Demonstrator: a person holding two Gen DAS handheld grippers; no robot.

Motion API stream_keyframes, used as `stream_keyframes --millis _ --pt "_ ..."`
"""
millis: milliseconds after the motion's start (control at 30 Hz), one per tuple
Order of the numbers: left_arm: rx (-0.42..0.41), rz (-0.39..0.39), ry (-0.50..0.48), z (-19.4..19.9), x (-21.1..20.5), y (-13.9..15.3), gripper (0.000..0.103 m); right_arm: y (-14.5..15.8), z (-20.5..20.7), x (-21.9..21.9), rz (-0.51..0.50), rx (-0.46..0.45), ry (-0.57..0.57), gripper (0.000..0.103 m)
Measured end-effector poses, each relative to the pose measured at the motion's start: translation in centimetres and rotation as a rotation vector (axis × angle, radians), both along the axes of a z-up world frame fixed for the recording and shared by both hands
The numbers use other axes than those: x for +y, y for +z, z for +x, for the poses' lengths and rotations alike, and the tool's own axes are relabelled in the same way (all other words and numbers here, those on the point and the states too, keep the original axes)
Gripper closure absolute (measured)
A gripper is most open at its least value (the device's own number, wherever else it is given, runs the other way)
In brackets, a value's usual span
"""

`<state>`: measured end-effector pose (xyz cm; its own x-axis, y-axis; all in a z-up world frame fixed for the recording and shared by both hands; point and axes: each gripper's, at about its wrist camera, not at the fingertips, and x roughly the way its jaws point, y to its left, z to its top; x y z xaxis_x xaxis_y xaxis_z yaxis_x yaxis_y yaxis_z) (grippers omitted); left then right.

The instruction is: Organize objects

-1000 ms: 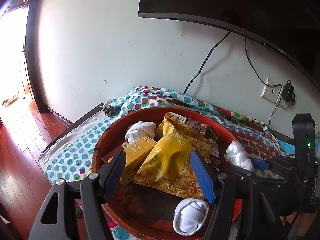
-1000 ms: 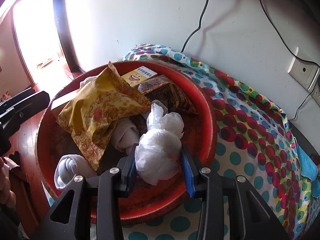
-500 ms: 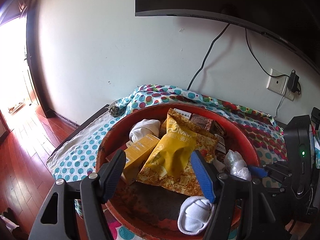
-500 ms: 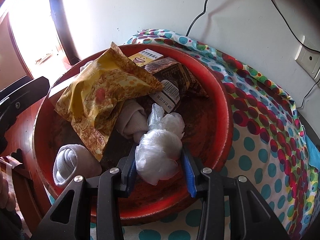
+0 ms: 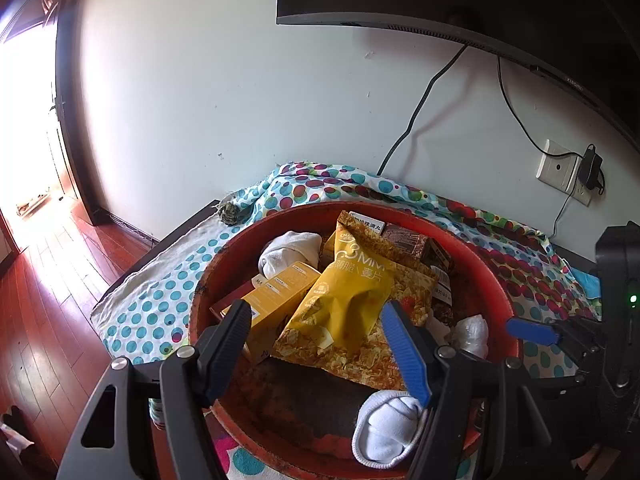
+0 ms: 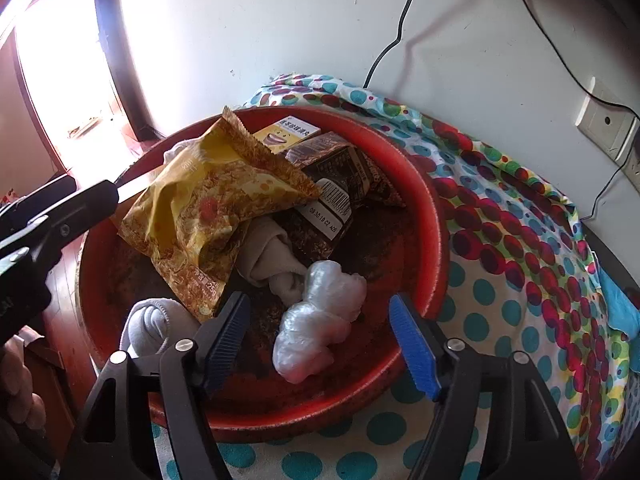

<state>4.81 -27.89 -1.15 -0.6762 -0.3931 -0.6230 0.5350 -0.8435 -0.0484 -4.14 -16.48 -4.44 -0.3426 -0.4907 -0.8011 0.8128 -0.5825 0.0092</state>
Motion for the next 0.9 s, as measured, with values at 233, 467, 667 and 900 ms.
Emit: stream_keyframes --millis 233,467,667,900 --pt "-0.043 0.013 -0.012 -0.5 0.6 -0.2 0.033 3.6 2.0 3.6 0.012 0.059 -0.036 0.001" --pt "-0.137 -0.007 -0.018 -1.7 2.9 -0.6 0.032 3.9 4.4 6.4 0.123 0.063 -0.013 0.0" --pt "-0.224 0.039 -0.048 -2.6 3.9 -0.8 0.032 3.2 4.1 7.2 0.12 0.002 -0.05 0.001" --pt "-0.264 0.072 -0.068 -3.0 4.3 -0.5 0.032 1.7 3.6 7.2 0.149 -0.069 -0.066 0.001"
